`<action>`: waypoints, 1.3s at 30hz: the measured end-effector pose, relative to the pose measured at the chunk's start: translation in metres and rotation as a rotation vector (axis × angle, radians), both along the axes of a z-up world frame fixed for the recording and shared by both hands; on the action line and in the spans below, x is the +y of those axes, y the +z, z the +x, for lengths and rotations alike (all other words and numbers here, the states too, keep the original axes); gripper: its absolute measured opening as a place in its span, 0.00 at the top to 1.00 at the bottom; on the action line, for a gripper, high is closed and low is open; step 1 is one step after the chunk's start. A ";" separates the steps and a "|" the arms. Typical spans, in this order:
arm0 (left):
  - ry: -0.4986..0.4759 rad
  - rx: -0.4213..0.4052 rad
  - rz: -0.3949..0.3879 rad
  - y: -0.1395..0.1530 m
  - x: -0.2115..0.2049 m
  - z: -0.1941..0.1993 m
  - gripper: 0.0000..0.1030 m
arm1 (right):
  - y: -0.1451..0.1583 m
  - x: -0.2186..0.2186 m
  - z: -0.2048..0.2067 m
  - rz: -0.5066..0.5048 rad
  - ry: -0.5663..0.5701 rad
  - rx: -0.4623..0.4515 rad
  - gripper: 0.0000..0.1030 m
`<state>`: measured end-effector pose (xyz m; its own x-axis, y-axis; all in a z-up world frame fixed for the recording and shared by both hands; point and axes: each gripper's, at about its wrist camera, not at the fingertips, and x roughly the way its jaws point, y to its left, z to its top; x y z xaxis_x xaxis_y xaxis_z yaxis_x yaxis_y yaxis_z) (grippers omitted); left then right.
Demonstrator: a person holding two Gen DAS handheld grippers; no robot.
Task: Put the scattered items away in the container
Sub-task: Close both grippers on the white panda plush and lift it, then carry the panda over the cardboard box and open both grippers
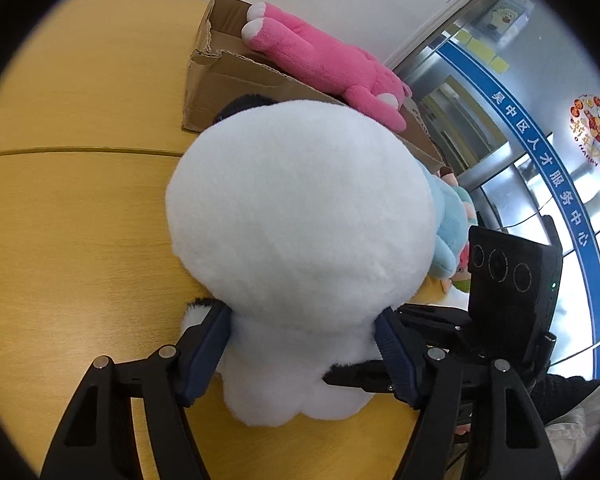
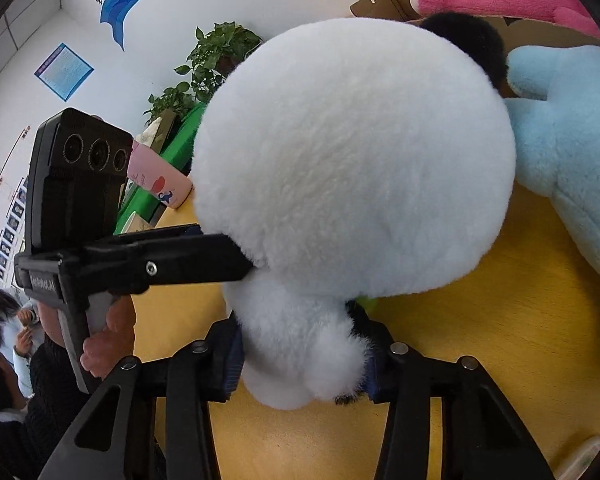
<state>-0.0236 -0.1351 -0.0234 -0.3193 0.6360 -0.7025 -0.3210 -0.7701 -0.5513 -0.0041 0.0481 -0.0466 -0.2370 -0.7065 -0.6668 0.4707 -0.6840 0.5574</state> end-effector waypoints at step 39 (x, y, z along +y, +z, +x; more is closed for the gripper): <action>-0.046 0.403 -0.107 0.162 0.071 0.000 0.42 | 0.175 0.030 0.007 0.093 0.026 0.483 0.56</action>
<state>-0.0233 -0.0638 0.1389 -0.5554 0.5863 -0.5897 -0.5299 -0.7961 -0.2925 0.0033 0.0779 0.1282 -0.5180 -0.6590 -0.5454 0.6780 -0.7050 0.2079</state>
